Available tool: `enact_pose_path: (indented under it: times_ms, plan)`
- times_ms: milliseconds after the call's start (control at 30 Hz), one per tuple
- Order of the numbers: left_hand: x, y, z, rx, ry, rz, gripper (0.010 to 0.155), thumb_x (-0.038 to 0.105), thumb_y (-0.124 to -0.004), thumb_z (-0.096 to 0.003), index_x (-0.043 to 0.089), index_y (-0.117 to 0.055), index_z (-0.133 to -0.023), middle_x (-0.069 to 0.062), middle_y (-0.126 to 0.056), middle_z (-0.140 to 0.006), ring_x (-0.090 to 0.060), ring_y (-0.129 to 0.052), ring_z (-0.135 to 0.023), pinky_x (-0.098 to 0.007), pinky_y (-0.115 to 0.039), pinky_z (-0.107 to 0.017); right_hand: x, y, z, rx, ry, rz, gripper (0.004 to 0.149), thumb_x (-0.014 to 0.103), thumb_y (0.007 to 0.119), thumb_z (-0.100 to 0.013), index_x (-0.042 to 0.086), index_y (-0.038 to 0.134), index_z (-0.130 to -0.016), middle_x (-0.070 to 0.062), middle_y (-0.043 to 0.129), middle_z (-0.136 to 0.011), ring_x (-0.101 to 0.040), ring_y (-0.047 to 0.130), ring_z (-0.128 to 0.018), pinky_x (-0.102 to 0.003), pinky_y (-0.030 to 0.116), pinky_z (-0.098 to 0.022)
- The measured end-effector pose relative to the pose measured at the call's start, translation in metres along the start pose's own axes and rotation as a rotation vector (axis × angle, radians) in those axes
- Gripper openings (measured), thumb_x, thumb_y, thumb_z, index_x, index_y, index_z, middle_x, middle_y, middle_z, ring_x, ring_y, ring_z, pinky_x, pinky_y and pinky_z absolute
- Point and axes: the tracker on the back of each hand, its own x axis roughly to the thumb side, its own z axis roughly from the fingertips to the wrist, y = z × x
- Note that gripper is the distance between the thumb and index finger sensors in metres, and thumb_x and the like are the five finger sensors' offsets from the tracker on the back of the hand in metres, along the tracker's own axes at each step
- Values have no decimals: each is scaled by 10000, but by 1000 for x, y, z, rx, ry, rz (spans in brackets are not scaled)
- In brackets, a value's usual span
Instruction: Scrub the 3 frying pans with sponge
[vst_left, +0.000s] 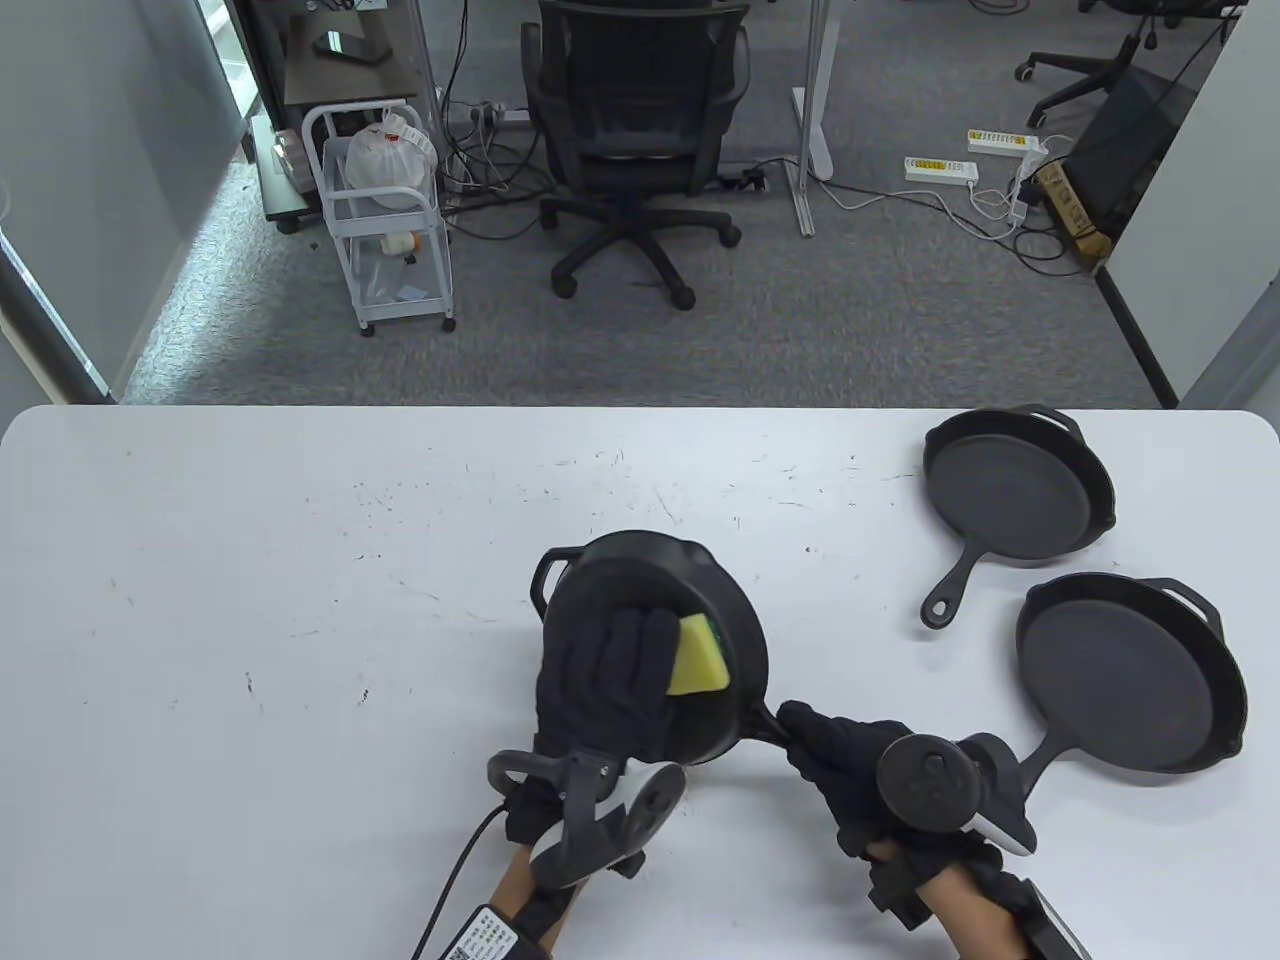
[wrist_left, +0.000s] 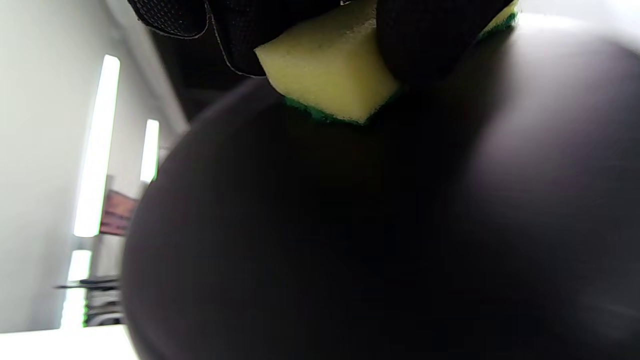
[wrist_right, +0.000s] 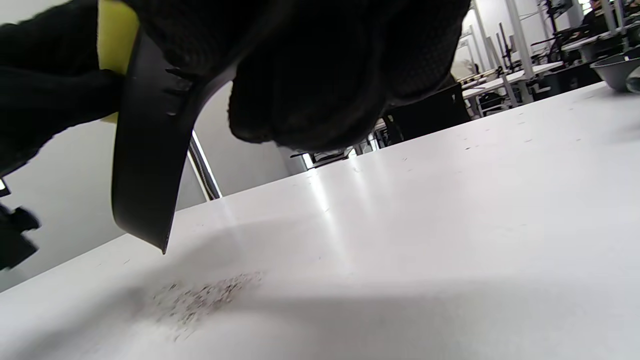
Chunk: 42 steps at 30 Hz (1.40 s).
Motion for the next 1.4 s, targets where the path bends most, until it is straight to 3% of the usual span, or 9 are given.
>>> enact_pose_path:
  times_ms: [133,300,500,633,867,967,1067,1233,1400]
  plan:
    - [-28,-22,-2,-134,114,20,801,414,-803,-503,241,-422,-1186,-103,-648,-1171,-380,-742,-1029,-638,-601,-759,-4,-6,3,-43,42,9,472,391,842,-390,250,882,-839,-15,1094,-515,-181,1064,-180,-479,870,-465]
    - [-5,-35,1,-279,10,102,803,431,-832,-491,227,-470,-1178,-99,-693,-1148,-355,-793,-997,-628,-623,-754,-21,-18,8,-171,141,-59,474,387,844,-390,245,880,-841,-21,1092,-517,-184,1065,-177,-484,873,-457]
    - [37,-12,13,-103,-187,119,819,476,-821,-479,283,-443,-1180,-45,-664,-1180,-315,-763,-1054,-618,-609,-778,-9,-12,5,-165,118,6,475,387,846,-392,246,875,-844,-21,1090,-523,-186,1063,-179,-484,871,-459]
    - [22,2,8,-16,-99,173,803,436,-802,-498,275,-412,-1183,-71,-613,-1195,-334,-712,-1081,-620,-594,-779,3,-4,3,-86,38,29,477,389,844,-391,246,875,-845,-14,1091,-519,-181,1062,-177,-480,871,-459]
    - [-32,-17,-1,-90,139,86,799,408,-809,-502,219,-439,-1184,-123,-658,-1158,-372,-763,-1020,-634,-610,-754,-4,-15,9,-114,45,-40,475,390,843,-391,252,875,-844,-13,1090,-520,-183,1058,-175,-480,869,-459]
    - [-24,-28,0,-177,98,138,797,409,-831,-495,211,-473,-1179,-125,-686,-1145,-371,-789,-1000,-637,-621,-746,-11,-23,12,-203,115,-60,474,391,840,-393,253,873,-845,-14,1089,-521,-182,1059,-175,-482,870,-455]
    - [8,-29,5,-231,-66,156,789,405,-854,-480,246,-505,-1169,-86,-699,-1155,-349,-798,-1015,-635,-620,-754,-11,-23,15,-292,195,-62,472,390,840,-396,243,877,-843,-20,1091,-515,-186,1061,-168,-486,874,-448]
    - [38,-4,15,-111,-163,191,806,460,-826,-482,281,-459,-1177,-43,-669,-1184,-317,-777,-1052,-625,-600,-777,-2,-14,11,-218,136,13,475,394,842,-393,251,874,-845,-13,1090,-520,-182,1060,-174,-482,871,-454]
    - [0,6,5,-9,-1,277,791,414,-791,-512,265,-403,-1185,-83,-582,-1206,-363,-684,-1079,-650,-537,-784,12,0,5,-104,21,27,476,398,845,-390,252,876,-843,-7,1090,-518,-179,1059,-173,-477,871,-455]
